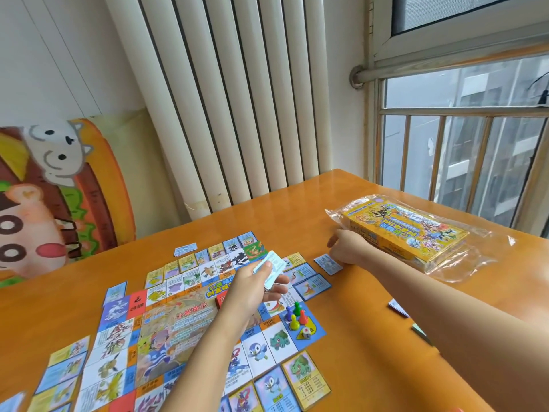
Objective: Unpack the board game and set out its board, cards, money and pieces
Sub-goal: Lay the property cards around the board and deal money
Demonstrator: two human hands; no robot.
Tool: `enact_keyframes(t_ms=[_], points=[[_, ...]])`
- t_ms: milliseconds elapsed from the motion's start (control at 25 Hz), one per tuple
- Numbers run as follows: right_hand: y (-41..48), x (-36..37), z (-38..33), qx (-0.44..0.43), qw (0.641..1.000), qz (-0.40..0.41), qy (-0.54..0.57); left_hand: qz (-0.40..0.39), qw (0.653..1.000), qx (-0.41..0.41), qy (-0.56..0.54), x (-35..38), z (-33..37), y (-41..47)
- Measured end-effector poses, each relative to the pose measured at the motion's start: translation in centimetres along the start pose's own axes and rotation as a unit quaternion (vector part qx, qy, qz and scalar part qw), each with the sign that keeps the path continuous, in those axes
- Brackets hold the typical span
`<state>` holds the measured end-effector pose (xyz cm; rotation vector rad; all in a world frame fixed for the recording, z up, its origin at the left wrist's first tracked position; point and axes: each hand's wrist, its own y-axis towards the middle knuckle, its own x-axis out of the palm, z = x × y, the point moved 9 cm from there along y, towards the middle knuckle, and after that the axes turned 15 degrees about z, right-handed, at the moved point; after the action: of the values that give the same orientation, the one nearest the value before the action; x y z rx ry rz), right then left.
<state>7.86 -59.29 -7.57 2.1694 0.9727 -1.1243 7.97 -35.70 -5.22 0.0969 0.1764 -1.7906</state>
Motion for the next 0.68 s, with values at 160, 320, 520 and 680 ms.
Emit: enact_keyframes(t_ms=[160,320,520,680], points=[[-1.4,-1.1,-2.4,-0.016,0.993,-0.025,0.118,0.012,0.993,-0.075,-0.091,-0.5,-0.1,-0.8],[-4.2,-3.2,-5.0,-0.051,0.972,-0.029,0.226,-0.043,0.985,-0.107,-0.130,0.6,0.4,-2.7],[-11.8,-8.1,-7.5,-0.211,0.948,0.031,0.235,-0.078,0.973,-0.105,-0.192,2.2,1.5,-6.1],[-17.0,-9.1,-6.7,-0.294,0.927,0.096,0.211,-0.096,0.964,-0.107,-0.225,3.6,2.0,-9.5]])
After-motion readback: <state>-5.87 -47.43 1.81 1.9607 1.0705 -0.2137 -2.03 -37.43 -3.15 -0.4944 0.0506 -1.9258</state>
